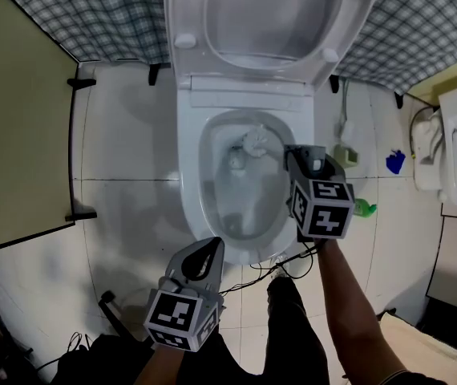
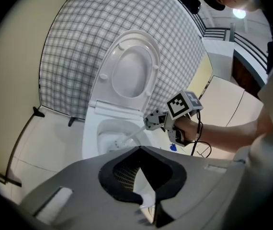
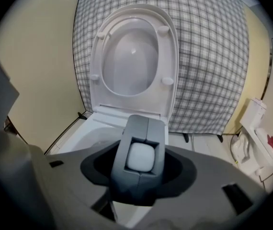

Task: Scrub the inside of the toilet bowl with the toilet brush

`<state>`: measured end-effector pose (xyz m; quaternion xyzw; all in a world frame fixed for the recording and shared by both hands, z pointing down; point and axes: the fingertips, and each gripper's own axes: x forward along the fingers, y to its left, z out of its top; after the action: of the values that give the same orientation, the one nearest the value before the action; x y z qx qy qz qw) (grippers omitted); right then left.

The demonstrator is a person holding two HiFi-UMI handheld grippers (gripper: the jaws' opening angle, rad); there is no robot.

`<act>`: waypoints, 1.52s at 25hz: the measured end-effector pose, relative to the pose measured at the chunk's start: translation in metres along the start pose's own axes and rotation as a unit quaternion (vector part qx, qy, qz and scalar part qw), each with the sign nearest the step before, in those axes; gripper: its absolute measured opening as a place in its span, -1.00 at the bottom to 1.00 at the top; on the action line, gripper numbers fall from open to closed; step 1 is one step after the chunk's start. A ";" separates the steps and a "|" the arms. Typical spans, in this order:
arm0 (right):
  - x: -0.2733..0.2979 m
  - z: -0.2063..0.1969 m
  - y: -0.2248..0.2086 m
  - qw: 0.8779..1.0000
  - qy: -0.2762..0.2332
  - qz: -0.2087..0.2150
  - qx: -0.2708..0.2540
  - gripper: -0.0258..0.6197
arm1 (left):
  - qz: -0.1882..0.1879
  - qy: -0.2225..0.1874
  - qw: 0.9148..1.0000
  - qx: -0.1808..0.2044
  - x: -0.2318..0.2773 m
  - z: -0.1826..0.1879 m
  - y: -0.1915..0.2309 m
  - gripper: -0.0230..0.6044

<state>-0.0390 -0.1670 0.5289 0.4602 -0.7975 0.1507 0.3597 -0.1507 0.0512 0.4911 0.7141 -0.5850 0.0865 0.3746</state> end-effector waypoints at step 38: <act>-0.009 -0.037 0.123 0.976 -0.001 0.182 -0.121 -0.26 | 0.016 -0.005 1.000 -0.013 -0.015 -0.013 0.012 -0.97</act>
<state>-0.1237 -0.0747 0.5595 0.2604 -0.8809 0.1157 0.3780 -0.1617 0.0709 0.4972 0.7004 -0.5991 0.0809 0.3793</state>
